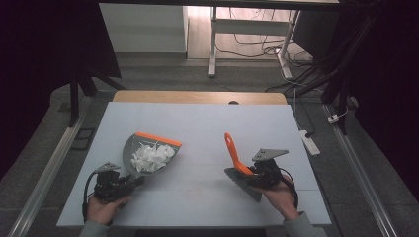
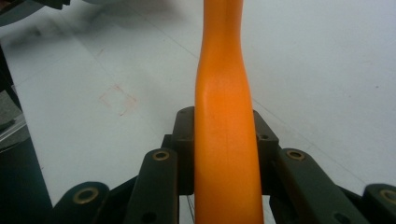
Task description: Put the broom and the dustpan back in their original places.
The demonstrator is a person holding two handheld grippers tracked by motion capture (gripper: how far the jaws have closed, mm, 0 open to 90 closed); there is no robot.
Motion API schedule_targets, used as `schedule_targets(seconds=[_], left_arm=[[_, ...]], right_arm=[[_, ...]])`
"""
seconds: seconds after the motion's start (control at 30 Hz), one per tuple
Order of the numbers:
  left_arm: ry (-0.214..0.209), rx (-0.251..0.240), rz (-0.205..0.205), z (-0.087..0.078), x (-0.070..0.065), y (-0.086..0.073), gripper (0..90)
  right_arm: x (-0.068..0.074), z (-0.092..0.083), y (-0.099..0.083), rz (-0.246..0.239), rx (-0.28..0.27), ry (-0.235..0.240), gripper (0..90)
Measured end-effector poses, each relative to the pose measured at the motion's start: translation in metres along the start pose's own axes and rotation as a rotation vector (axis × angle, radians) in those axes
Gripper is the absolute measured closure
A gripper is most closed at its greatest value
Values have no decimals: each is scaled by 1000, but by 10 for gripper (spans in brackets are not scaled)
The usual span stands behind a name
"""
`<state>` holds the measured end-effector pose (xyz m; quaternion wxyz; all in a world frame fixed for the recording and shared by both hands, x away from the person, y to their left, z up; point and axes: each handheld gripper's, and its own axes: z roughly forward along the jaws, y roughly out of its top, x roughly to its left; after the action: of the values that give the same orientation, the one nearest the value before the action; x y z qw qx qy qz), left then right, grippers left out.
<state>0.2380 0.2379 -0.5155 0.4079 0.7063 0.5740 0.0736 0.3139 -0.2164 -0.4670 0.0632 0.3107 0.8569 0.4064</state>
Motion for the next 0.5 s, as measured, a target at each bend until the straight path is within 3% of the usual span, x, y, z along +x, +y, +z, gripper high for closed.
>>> schedule_targets(seconds=[0.23,0.5], left_arm=[[38,-12,-52,7,0,0,620],[50,-26,-121,15,5,1,620]], right_arm=[[-3,-1,-8,35,8,4,704],[-8,3,-12,66,24,9,704]])
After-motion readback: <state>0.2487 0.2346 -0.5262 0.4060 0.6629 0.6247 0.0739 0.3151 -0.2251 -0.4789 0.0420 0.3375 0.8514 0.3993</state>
